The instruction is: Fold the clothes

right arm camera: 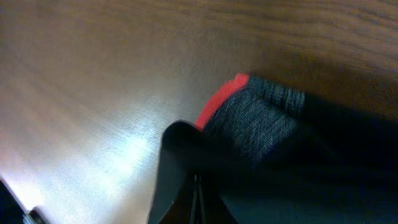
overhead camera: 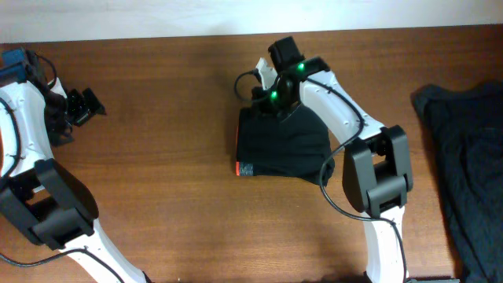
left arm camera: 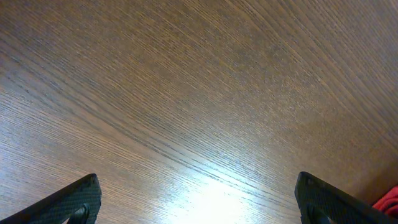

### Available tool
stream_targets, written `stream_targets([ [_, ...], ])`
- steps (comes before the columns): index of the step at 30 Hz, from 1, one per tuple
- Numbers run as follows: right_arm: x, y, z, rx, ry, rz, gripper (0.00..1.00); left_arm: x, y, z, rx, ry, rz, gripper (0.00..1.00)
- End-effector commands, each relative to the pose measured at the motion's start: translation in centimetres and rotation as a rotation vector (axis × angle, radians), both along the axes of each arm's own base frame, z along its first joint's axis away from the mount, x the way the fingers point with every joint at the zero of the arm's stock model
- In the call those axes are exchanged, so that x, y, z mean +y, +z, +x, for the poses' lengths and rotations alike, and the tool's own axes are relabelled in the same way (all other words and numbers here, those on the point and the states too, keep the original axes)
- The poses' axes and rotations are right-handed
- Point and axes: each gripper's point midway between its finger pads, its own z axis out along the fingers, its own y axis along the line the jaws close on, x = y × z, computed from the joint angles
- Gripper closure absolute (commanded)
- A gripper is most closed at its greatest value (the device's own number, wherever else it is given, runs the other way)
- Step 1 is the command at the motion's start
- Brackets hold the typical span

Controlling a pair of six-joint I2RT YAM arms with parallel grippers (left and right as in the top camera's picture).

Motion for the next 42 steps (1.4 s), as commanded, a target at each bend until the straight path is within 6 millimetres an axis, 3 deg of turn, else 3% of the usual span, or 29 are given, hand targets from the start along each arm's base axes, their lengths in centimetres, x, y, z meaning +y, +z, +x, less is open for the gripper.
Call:
stream_targets([
  [1, 0.4, -3.3, -0.9, 0.04, -0.012, -0.019, 0.95, 0.3, 1.5, 0.2, -0.036, -0.006, 0.021, 0.01],
  [5, 1.5, -5.5, -0.9, -0.018, 0.007, 0.006, 0.95, 0.3, 1.5, 0.2, -0.036, -0.006, 0.021, 0.01],
  [8, 2.1, -5.9, -1.2, -0.032, 0.022, 0.013, 0.95, 0.3, 1.5, 0.2, -0.036, -0.006, 0.021, 0.01],
  [11, 2.9, -4.7, -1.4, -0.023, 0.043, 0.07, 0.94, 0.3, 1.5, 0.2, -0.036, -0.006, 0.021, 0.01],
  [14, 2.7, -1.8, -0.9, -0.023, 0.048, 0.136, 0.87, 0.3, 1.5, 0.2, -0.036, -0.006, 0.022, 0.01],
  [18, 0.1, 2.8, -0.4, -0.044, 0.034, 0.121, 0.83, 0.3, 1.5, 0.2, -0.036, -0.006, 0.021, 0.01],
  [21, -3.5, 5.9, -0.9, -0.009, -0.033, 0.081, 0.82, 0.3, 1.5, 0.2, -0.036, -0.006, 0.021, 0.01],
  [25, -8.6, 7.8, -2.1, 0.043, -0.136, 0.002, 0.82, 0.3, 1.5, 0.2, -0.036, -0.006, 0.021, 0.01],
  [28, -12.2, 7.7, -3.2, 0.111, -0.207, -0.073, 0.83, 0.3, 1.5, 0.2, -0.036, -0.006, 0.021, 0.01],
  [33, -17.2, 5.5, -4.8, 0.204, -0.295, -0.235, 0.83, 0.3, 1.5, 0.2, -0.036, -0.006, 0.021, 0.01],
  [42, -18.5, 1.7, -6.3, 0.258, -0.307, -0.302, 0.84, 0.3, 1.5, 0.2, -0.036, -0.006, 0.021, 0.01],
])
